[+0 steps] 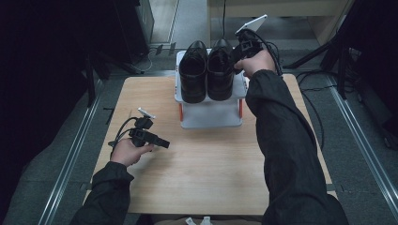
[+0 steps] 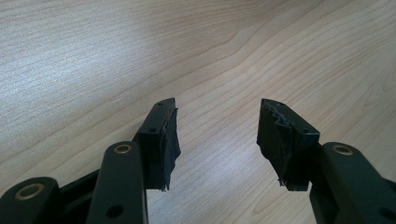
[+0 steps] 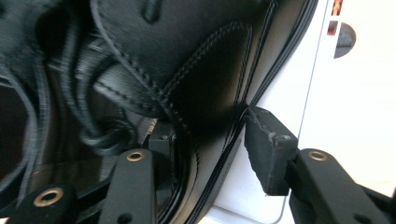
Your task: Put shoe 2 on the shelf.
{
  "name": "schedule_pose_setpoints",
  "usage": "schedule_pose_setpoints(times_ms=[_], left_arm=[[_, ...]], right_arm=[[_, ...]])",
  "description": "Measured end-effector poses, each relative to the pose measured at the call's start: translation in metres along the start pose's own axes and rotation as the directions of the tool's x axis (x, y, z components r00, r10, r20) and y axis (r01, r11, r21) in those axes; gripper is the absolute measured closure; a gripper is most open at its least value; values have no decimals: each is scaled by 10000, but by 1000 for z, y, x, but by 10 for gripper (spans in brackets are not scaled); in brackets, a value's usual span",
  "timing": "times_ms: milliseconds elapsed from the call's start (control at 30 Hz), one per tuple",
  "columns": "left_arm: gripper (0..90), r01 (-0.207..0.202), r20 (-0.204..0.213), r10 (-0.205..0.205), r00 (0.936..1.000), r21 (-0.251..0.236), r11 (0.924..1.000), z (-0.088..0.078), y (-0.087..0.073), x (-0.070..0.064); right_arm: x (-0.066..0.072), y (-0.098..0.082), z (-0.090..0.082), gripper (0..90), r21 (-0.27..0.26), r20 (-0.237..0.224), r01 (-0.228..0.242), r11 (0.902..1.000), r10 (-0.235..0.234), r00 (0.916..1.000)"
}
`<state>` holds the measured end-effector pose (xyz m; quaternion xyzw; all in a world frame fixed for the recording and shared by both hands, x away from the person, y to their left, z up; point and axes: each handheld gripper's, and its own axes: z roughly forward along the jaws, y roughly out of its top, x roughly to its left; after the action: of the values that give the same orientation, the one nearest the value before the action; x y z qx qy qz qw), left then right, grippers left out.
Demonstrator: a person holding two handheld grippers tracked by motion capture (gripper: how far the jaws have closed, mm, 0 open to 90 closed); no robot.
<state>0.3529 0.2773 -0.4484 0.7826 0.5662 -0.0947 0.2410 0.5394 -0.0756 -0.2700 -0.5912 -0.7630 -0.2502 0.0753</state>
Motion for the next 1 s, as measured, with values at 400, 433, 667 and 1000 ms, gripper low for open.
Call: schedule_pose_setpoints(times_ms=[400,433,667,1000], left_arm=[[472,18,-34,-18,10000,8,10000,0,-1,2],[472,26,-42,-26,10000,20,10000,0,-1,2],[471,39,-152,-38,9999,100,9999,1,-1,3],[470,52,-184,-48,9998,176,9998,4,-2,4]], right_arm=[[-11,-5,-34,529,-236,-560,87,9997,-100,9984],[-13,-6,-38,534,-282,-703,43,9996,-63,9975],[-26,-14,-50,527,-346,-452,315,9989,-331,9984],[-63,-33,-36,512,-369,-521,418,9984,-437,9977]])
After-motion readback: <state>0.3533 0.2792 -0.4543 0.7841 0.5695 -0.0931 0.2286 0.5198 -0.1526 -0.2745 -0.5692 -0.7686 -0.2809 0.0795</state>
